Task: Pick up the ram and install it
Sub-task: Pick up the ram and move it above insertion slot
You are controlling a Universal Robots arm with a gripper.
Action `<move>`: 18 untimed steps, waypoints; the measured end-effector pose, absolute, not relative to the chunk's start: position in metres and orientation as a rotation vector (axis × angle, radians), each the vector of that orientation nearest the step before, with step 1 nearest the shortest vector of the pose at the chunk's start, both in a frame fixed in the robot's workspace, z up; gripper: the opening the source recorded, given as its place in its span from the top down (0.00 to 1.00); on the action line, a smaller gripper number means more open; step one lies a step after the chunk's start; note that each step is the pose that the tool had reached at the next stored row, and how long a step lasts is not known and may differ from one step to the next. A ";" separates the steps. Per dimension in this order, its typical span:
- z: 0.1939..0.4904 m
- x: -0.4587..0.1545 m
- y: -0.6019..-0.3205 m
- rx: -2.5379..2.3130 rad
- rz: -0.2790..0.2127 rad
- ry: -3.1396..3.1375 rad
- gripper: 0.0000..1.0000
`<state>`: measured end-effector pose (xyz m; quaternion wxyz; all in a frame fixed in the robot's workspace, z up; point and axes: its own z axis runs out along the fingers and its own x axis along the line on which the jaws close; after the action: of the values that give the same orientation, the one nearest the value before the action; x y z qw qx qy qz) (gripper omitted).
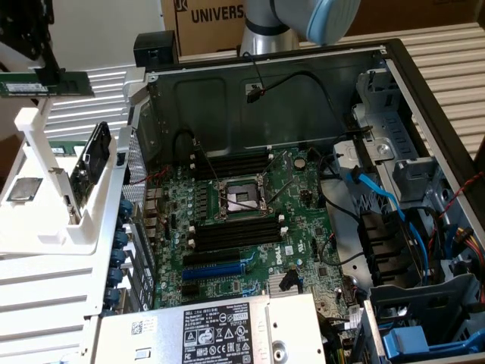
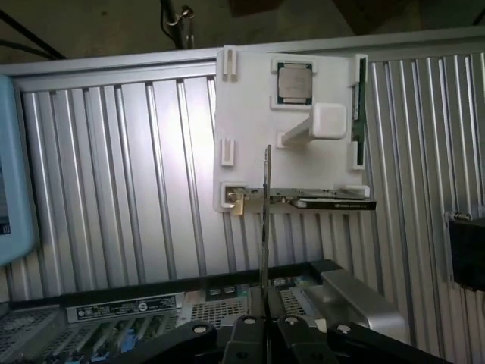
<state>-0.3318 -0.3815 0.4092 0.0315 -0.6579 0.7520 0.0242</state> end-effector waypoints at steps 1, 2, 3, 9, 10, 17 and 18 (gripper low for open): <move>0.410 -0.328 -0.382 -2.027 0.074 2.316 0.87; 0.410 -0.323 -0.382 -2.027 0.074 2.316 0.87; 0.411 -0.318 -0.382 -2.027 0.074 2.316 0.87; 0.412 -0.290 -0.382 -2.029 0.075 2.314 0.87; 0.412 -0.288 -0.382 -2.031 0.075 2.313 0.87; 0.412 -0.269 -0.383 -2.037 0.072 2.310 0.87; 0.412 -0.263 -0.383 -2.042 0.058 2.316 0.87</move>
<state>-0.2634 -0.3829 0.4124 0.0266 -0.6610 0.7496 0.0189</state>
